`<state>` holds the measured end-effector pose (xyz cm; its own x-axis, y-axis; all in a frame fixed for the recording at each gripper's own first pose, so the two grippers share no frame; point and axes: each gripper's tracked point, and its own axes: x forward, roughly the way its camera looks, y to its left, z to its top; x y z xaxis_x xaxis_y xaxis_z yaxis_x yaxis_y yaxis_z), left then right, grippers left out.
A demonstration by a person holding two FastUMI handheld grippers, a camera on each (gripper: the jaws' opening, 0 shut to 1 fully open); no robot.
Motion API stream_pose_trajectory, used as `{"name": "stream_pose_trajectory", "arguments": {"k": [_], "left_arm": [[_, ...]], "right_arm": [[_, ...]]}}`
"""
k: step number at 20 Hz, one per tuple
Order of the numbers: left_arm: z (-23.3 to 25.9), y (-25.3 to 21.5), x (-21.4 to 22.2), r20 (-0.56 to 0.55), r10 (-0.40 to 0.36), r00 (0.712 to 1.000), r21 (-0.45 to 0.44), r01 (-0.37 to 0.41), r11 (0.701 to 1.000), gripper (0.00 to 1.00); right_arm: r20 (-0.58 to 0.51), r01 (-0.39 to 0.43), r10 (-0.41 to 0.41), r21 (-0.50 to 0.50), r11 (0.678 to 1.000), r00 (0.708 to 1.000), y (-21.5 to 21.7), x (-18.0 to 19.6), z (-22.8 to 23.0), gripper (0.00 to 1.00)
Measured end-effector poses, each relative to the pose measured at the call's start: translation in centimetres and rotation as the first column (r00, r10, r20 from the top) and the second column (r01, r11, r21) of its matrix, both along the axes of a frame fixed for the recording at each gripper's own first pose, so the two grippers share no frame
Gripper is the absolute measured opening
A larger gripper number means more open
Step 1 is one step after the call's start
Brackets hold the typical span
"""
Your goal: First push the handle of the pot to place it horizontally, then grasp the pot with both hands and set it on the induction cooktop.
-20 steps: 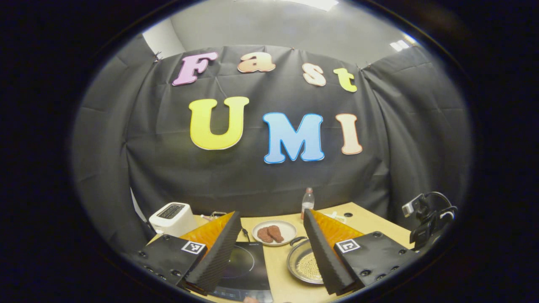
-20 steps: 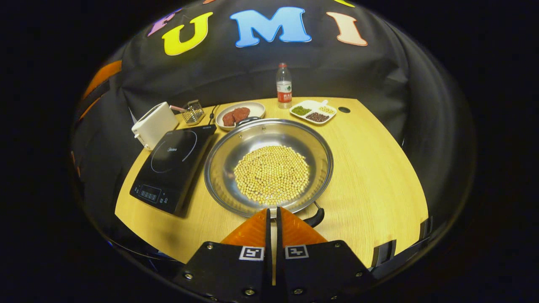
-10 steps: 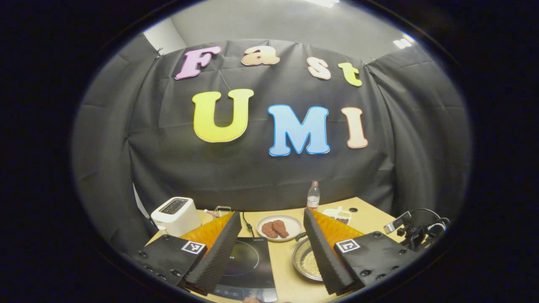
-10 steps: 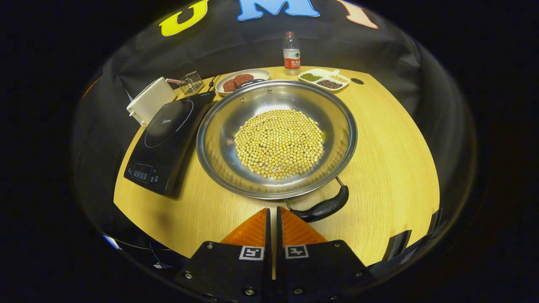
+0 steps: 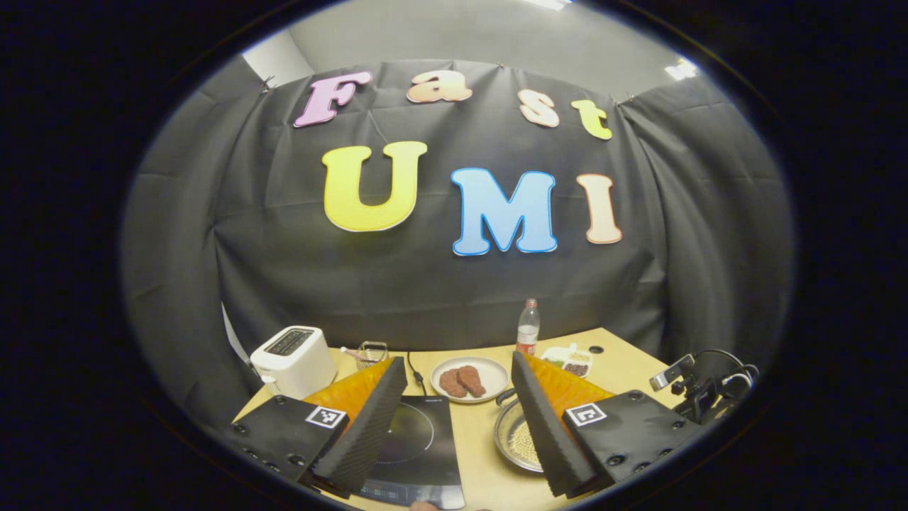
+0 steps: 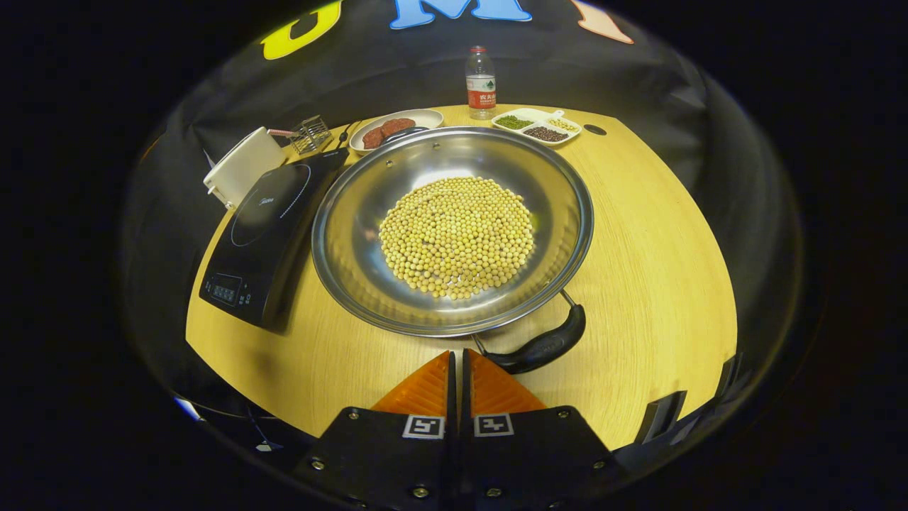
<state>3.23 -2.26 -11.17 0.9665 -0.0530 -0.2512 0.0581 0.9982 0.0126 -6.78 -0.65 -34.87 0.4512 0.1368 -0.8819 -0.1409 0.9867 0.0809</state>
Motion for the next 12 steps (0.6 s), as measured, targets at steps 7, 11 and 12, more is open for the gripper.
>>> {"name": "stream_pose_trajectory", "arguments": {"k": [7, 11, 12], "left_arm": [[-0.2, -1.1, 0.7, -0.007, -0.030, 1.000, 0.001, 0.030, 1.000, 0.98], [0.0, -1.4, 0.8, -0.006, -0.043, 0.999, 0.004, 0.043, 0.999, 0.95], [-0.1, -1.4, 0.9, -0.005, -0.044, 0.999, 0.006, 0.044, 0.999, 0.97]], "right_arm": [[0.005, -0.003, 0.004, -0.109, 0.994, 1.000, -3.8, 0.9, -0.2, 0.01], [0.006, 0.029, -0.028, -0.142, 0.989, 1.000, -5.6, 1.6, -0.2, 0.01], [0.008, 0.035, -0.034, -0.149, 0.988, 0.999, -6.0, 1.9, -0.1, 0.01]]}}
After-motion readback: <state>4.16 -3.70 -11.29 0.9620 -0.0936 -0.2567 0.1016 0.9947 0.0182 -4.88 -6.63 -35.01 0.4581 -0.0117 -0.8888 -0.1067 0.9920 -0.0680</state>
